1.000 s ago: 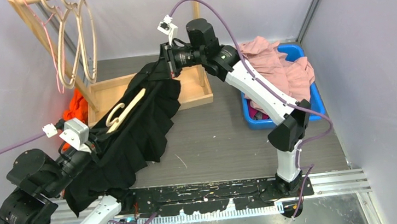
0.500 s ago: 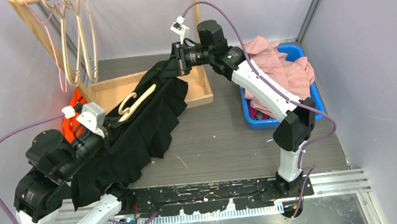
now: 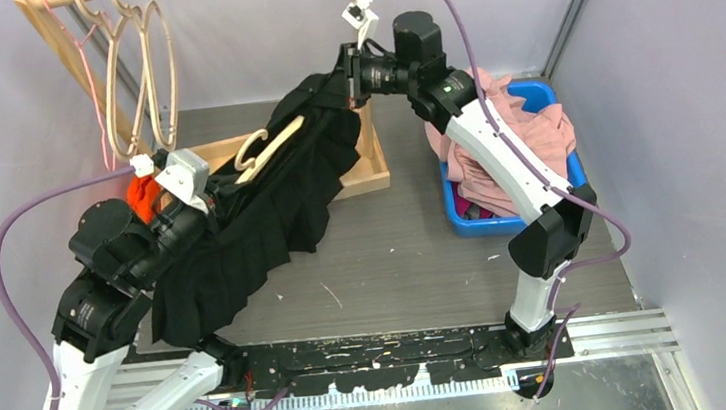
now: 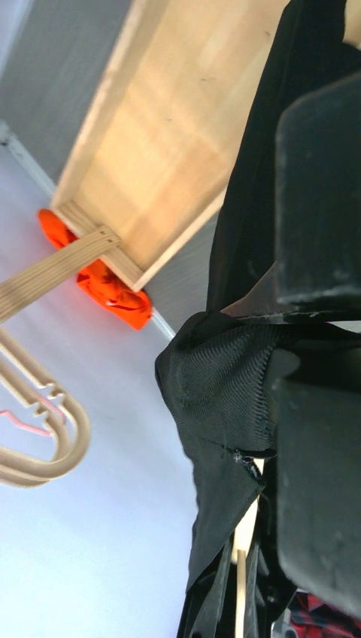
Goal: Remove the skirt from the hanger
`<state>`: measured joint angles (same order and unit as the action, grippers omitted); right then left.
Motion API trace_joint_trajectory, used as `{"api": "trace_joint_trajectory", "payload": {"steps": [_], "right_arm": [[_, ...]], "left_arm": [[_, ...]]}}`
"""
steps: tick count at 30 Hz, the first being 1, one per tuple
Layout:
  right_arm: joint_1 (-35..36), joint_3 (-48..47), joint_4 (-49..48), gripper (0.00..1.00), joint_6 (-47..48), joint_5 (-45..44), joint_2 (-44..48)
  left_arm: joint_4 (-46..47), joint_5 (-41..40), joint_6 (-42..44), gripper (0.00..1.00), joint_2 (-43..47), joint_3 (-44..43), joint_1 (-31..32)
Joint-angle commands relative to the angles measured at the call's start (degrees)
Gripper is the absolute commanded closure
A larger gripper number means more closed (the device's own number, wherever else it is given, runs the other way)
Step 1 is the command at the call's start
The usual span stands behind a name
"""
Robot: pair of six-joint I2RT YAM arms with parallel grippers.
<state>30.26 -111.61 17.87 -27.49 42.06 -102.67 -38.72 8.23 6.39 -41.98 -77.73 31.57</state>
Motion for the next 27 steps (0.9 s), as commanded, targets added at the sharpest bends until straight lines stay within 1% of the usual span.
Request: {"api": "trace_joint_trajectory", "payload": {"steps": [1, 5, 8, 12, 15, 19, 20, 21, 22, 23, 24, 25, 27], "right_arm": [[-0.4, -6.9, -1.9, 0.93, -2.4, -0.2, 2.9], [3.3, -9.0, -2.5, 0.92, -4.4, 2.8, 4.2], [6.0, -10.1, -2.3, 0.92, -5.2, 3.9, 4.1], [8.4, -14.3, 1.1, 0.92, -5.0, 4.8, 2.4], [9.2, -15.4, 2.4, 0.92, -4.5, 5.4, 2.4], [9.3, -14.1, 4.5, 0.91, -1.3, 4.1, 3.9], [9.3, -13.6, 4.7, 0.89, -0.6, 3.7, 4.3], [9.4, -12.8, 4.4, 0.82, -0.3, 3.4, 4.6], [9.3, -12.0, 3.9, 0.73, -0.1, 3.1, 5.1], [9.3, -11.1, 3.5, 0.66, 0.3, 2.6, 5.6], [9.2, -10.4, 3.4, 0.62, 1.0, 2.0, 6.2], [9.3, -9.6, 3.5, 0.6, 2.2, 1.1, 6.9], [9.2, -8.3, 5.5, 0.62, 5.7, -2.3, 8.4]], "left_arm": [[25.2, 6.6, 0.8, 1.0, -1.2, 0.4, 0.8], [30.0, 6.1, 0.9, 1.0, -6.0, 2.4, 0.8], [32.3, 5.1, 1.5, 1.0, -9.4, 2.0, 0.8], [35.9, 2.6, 2.6, 1.0, -13.3, 1.7, 0.8], [38.1, 1.4, 3.1, 1.0, -15.4, 2.1, 0.8], [38.2, 0.9, 3.8, 1.0, -16.3, 3.0, 0.8], [38.1, 0.6, 3.8, 1.0, -16.1, 3.2, 0.7], [38.1, 0.3, 4.0, 1.0, -15.8, 3.3, 0.8], [38.0, 0.1, 4.2, 1.0, -15.7, 3.3, 0.8], [37.9, 0.0, 4.4, 1.0, -15.4, 3.2, 0.8], [37.6, -0.3, 4.6, 1.0, -15.1, 3.1, 0.8], [37.4, -0.4, 4.8, 1.0, -14.8, 3.0, 0.8], [36.5, -0.7, 5.5, 1.0, -14.3, 2.7, 0.8]]}}
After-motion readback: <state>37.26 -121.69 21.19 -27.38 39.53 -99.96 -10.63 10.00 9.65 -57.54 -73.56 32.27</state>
